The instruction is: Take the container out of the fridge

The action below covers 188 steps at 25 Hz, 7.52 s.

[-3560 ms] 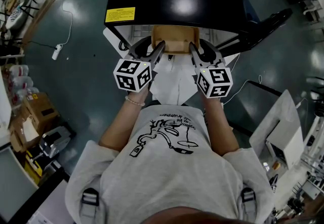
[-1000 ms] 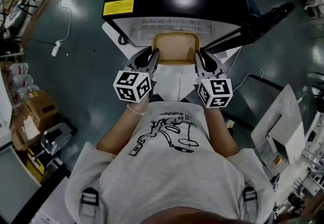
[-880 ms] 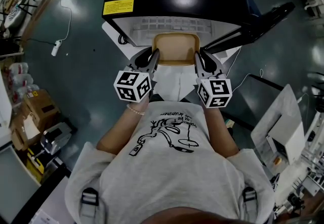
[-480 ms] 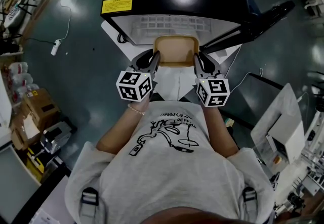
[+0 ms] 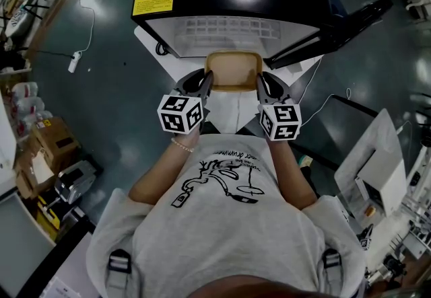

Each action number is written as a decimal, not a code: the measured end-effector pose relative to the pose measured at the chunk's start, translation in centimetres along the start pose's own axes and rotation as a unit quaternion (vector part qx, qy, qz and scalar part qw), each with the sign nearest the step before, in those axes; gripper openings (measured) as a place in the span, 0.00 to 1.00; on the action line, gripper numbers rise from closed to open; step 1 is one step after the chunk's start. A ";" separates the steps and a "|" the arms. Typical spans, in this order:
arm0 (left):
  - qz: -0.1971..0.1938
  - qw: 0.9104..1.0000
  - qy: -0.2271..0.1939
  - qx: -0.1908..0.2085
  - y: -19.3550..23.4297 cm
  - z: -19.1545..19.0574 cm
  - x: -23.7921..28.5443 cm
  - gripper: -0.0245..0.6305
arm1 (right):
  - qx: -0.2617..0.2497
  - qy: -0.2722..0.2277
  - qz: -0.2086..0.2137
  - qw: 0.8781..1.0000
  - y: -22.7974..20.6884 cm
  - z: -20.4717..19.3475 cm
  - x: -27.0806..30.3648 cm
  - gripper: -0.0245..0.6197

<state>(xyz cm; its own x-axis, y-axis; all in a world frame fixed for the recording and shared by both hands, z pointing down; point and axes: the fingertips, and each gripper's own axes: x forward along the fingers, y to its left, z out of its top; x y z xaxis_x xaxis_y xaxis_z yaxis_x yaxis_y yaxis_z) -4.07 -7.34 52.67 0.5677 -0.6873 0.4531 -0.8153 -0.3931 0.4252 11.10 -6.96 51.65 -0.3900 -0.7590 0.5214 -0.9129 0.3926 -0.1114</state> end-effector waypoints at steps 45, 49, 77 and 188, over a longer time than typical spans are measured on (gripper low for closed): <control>0.015 0.992 0.120 -0.019 3.0 -11.2 4.1 0.14 | 0.000 0.126 -0.006 0.992 -1.2 -12.5 3.9 0.14; 0.015 0.991 0.130 -0.022 3.1 -12.0 4.2 0.14 | 0.000 0.136 -0.006 0.991 -1.2 -13.2 4.1 0.14; 0.026 0.982 0.182 -0.039 5.0 -16.7 5.9 0.14 | -0.006 0.183 -0.002 0.983 -1.5 -17.6 6.0 0.13; -0.035 0.990 0.074 0.119 -2.3 -5.5 5.2 0.18 | -0.055 0.023 0.074 0.995 1.0 -3.0 2.8 0.17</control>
<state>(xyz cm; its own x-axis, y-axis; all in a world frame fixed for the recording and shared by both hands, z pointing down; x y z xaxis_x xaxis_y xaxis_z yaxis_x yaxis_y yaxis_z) 1.37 -6.67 58.36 0.6206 -0.5624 0.5465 -0.7666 -0.5816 0.2721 9.42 -7.12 55.55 -0.5112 -0.6654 0.5440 -0.8262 0.5548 -0.0977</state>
